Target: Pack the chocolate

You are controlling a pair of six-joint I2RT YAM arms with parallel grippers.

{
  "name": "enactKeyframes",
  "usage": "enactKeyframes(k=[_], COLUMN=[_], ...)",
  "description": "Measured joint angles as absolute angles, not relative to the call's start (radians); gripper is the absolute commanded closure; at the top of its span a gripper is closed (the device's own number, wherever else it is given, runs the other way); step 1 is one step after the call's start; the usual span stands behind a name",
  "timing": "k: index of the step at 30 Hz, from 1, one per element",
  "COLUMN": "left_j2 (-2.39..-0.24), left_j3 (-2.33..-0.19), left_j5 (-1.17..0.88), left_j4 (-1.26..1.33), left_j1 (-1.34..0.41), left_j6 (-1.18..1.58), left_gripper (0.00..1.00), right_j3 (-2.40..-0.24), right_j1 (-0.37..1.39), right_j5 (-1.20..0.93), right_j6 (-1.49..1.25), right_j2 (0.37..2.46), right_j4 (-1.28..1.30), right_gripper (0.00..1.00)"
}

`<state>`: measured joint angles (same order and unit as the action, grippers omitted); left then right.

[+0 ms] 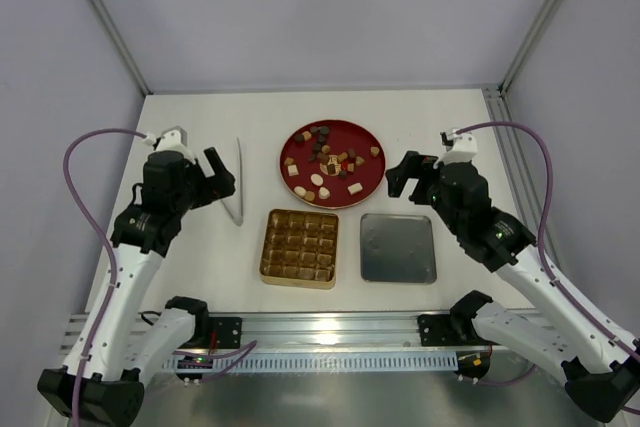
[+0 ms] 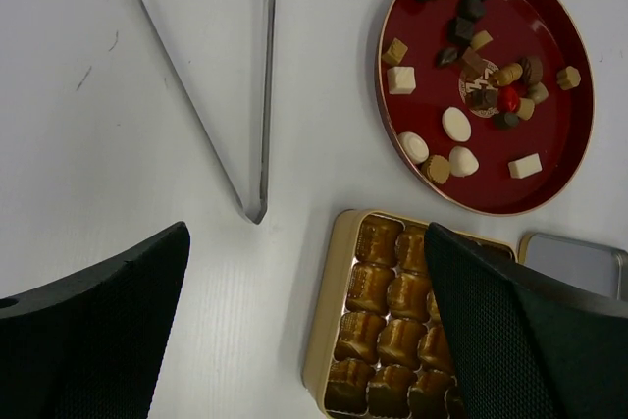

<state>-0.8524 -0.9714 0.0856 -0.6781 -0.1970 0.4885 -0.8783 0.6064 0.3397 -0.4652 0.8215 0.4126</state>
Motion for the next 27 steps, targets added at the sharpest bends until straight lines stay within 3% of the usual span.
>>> enactKeyframes(k=[6, 15, 27], left_j2=[-0.921, -1.303, -1.624], left_j3=[-0.971, -1.016, -1.117], left_j5=[0.108, 0.189, 0.192], left_j4=[-0.669, -0.63, -0.532], left_j1=[-0.197, -0.185, -0.144], left_j6=[0.493, 0.521, 0.539], left_gripper=[0.0, 0.0, 0.0], right_j3=[-0.878, -0.897, -0.891], right_j1=[0.607, 0.607, 0.607], right_j5=[0.339, 0.28, 0.212], right_j6=[-0.453, -0.446, -0.447], right_j2=[0.818, 0.901, 0.92], right_j4=[0.418, 0.437, 0.441], right_gripper=[0.0, 0.0, 0.0])
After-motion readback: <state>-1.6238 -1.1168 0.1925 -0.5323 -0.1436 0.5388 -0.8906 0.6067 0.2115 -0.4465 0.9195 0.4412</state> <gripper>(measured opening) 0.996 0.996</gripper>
